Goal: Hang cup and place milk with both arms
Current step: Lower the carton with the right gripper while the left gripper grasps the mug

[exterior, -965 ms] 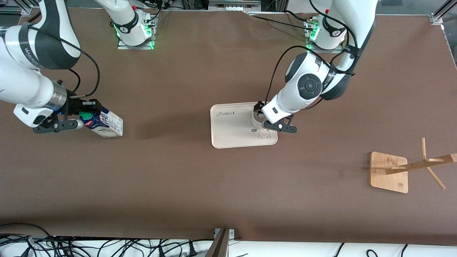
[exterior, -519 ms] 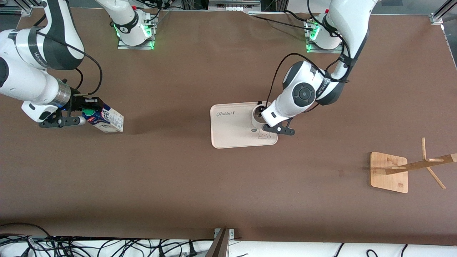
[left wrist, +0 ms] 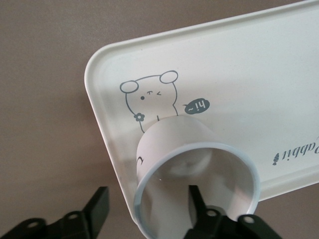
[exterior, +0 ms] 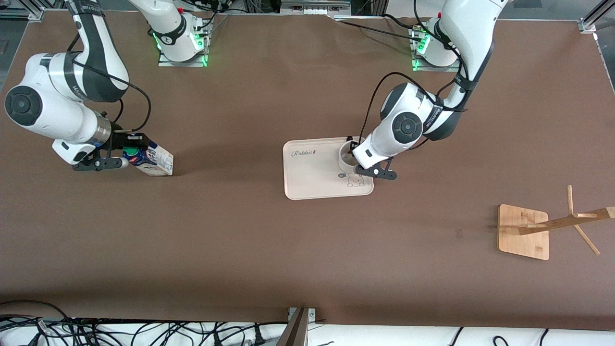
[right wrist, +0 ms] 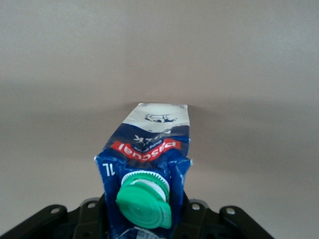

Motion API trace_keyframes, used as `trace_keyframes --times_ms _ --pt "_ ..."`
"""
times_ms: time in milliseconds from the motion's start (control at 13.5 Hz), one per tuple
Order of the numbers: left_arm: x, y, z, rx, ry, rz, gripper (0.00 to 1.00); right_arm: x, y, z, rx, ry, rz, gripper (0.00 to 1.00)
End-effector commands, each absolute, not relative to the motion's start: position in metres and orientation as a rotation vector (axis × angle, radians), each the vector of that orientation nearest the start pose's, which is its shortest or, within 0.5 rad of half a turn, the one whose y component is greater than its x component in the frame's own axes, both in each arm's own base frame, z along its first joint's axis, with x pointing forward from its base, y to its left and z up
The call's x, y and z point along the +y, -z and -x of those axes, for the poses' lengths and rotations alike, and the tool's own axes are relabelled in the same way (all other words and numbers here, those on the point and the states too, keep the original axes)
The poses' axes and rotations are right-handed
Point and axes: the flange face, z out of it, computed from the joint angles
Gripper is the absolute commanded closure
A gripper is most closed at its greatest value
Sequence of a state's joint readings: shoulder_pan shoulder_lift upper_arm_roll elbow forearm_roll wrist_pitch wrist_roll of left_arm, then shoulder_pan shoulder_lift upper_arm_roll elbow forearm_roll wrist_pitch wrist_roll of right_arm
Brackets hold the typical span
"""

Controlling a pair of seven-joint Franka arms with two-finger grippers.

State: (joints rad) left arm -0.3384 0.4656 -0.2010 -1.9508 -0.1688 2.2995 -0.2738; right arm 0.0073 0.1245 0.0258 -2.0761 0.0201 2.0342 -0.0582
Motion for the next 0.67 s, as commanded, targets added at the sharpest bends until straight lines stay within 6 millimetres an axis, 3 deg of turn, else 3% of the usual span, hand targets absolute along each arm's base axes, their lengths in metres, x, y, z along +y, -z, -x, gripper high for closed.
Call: trace_keyframes --times_ms 0,371,445,519,594 --pt "-0.311 -0.239 -0.52 0.249 -0.272 3.262 1.0 0.014 -0.353 -0.536 -0.125 -0.206 3.117 0.54" --pt "-0.312 -0.247 -0.524 0.341 -0.24 3.266 1.0 0.004 -0.342 -0.534 -0.105 -0.198 3.117 0.5" --pt "-0.311 -0.254 -0.526 0.369 -0.218 3.269 1.0 0.004 -0.343 -0.534 -0.105 -0.2 3.117 0.4" --pt "-0.31 -0.264 -0.528 0.382 -0.195 3.272 1.0 0.004 -0.346 -0.534 -0.09 -0.196 3.117 0.06" --pt "-0.304 -0.278 -0.532 0.37 -0.161 3.279 1.0 0.003 -0.35 -0.534 -0.094 -0.188 3.117 0.0"
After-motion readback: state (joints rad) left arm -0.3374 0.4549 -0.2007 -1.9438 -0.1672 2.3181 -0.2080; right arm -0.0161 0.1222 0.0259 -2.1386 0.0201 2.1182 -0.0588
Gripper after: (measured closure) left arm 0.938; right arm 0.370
